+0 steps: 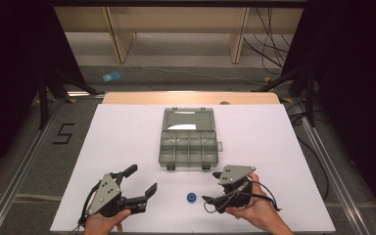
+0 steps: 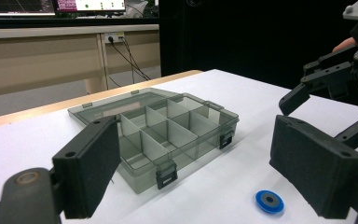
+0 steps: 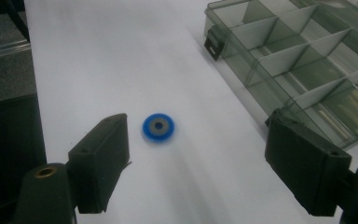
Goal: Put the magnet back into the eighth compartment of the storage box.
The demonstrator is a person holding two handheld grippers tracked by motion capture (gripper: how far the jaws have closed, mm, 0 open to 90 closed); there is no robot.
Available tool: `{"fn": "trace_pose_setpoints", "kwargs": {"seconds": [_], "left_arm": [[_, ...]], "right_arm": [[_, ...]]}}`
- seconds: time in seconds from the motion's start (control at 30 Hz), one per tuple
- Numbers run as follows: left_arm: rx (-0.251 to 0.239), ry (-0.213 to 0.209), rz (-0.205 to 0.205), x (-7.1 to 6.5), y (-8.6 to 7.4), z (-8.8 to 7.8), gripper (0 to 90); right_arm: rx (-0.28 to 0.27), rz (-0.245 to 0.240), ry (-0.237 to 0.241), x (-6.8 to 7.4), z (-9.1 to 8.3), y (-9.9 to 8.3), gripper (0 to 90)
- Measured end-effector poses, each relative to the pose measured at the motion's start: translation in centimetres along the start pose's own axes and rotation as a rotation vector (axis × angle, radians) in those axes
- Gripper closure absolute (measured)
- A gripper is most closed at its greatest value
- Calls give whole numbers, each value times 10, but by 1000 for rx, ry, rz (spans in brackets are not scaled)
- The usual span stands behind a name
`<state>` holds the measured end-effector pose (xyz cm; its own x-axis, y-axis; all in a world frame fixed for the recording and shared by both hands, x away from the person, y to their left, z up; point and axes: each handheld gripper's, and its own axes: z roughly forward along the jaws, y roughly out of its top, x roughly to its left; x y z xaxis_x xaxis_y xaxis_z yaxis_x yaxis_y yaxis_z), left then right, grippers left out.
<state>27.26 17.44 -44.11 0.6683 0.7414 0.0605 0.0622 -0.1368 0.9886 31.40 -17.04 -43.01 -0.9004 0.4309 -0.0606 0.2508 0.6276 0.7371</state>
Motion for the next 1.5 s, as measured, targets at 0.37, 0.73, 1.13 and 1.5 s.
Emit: {"fn": "trace_pose_setpoints", "kwargs": {"seconds": [0.37, 0.73, 1.13, 1.5], "left_arm": [[0, -1, 1, 0, 0, 0, 157], [-1, -1, -3, 0, 0, 0, 157], [-2, -2, -6, 0, 0, 0, 157], [-5, -3, -31, -2, 0, -1, 157]], "right_arm": [[90, -41, 31, 2, 17, 12, 256], [199, -87, 78, 2, 37, 21, 298], [320, -149, 130, 3, 57, 30, 364], [390, -174, 166, 4, 71, 37, 415]]}}
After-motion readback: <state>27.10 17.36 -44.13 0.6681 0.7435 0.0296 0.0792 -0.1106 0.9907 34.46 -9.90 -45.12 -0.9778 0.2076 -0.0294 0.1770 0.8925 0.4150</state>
